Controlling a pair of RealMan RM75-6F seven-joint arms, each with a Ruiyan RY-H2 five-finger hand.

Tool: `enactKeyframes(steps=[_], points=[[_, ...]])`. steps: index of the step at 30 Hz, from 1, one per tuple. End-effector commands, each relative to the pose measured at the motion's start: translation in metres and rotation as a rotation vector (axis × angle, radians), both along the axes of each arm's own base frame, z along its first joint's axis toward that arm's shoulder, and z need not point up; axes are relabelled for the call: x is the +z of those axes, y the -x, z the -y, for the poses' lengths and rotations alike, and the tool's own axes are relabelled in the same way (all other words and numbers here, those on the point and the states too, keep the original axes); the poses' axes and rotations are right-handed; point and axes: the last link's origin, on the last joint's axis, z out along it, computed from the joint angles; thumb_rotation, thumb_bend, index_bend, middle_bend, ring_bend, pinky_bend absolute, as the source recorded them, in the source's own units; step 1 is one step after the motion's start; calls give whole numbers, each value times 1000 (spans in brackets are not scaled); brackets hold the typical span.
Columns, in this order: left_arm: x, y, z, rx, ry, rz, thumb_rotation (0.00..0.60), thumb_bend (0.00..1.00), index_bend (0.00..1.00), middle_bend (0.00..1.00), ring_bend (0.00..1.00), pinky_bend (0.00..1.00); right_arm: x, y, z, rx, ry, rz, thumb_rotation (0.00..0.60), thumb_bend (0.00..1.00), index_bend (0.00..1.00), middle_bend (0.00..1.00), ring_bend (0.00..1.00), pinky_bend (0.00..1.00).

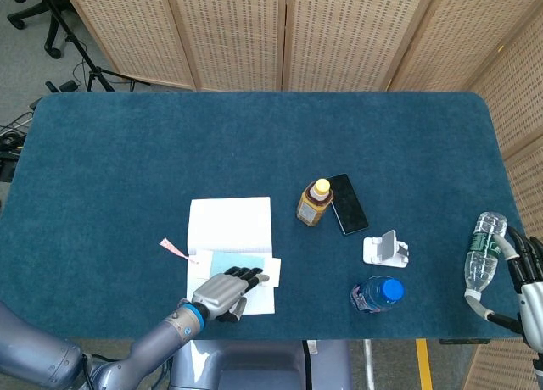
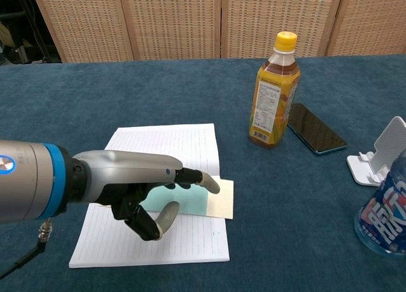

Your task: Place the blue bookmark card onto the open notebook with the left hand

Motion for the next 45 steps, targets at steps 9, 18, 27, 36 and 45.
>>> enactKeyframes(steps=[9,18,27,36,45], points=[[-8,-4,-1,-29,1,-30,600,815,0,0,0,70,1,1,-1,0,3,3,600,0,0,0,0,0],[-9,-2,-2,-34,-1,-56,600,815,0,0,0,70,1,1,0,0,1,1,600,0,0,0,0,0],[-12,0,-4,-35,4,-82,600,816,0,0,0,70,1,1,-1,-1,0,2,600,0,0,0,0,0],[-15,1,-6,-13,-14,-101,600,816,0,0,0,70,1,1,-1,0,0,3,600,0,0,0,0,0],[-18,0,-7,17,-36,-111,600,815,0,0,0,70,1,1,-1,1,0,3,600,0,0,0,0,0]])
